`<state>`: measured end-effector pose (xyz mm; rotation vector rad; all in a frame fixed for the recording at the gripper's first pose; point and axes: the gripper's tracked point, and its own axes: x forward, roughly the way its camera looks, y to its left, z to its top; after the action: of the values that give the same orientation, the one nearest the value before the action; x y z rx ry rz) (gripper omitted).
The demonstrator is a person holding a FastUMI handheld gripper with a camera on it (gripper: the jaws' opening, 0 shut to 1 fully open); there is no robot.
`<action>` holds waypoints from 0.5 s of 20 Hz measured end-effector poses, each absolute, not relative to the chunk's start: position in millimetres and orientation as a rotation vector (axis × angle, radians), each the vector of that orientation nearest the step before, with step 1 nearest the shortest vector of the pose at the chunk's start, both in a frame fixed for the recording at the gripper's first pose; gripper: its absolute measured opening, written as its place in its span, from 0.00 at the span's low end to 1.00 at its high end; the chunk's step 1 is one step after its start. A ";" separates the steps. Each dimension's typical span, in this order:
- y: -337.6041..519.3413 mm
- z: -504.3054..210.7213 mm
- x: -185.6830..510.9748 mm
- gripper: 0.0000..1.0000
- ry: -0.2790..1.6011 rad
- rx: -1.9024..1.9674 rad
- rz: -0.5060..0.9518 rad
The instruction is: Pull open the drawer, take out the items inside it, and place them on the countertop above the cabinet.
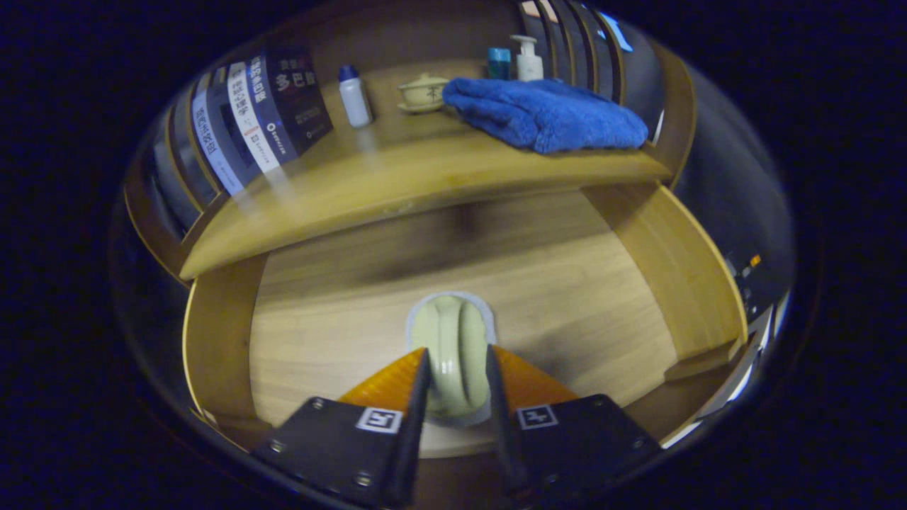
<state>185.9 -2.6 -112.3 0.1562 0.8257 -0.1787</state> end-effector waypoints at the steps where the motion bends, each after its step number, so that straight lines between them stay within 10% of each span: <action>1: -2.7 -106.1 191.1 0.44 0.788 0.145 -0.164; 4: 23.2 -111.3 181.7 0.17 0.762 0.158 -0.016; 10: 42.1 -86.1 173.4 0.17 0.593 0.049 0.091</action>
<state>173.4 42.1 -86.1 0.0488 0.5934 0.0906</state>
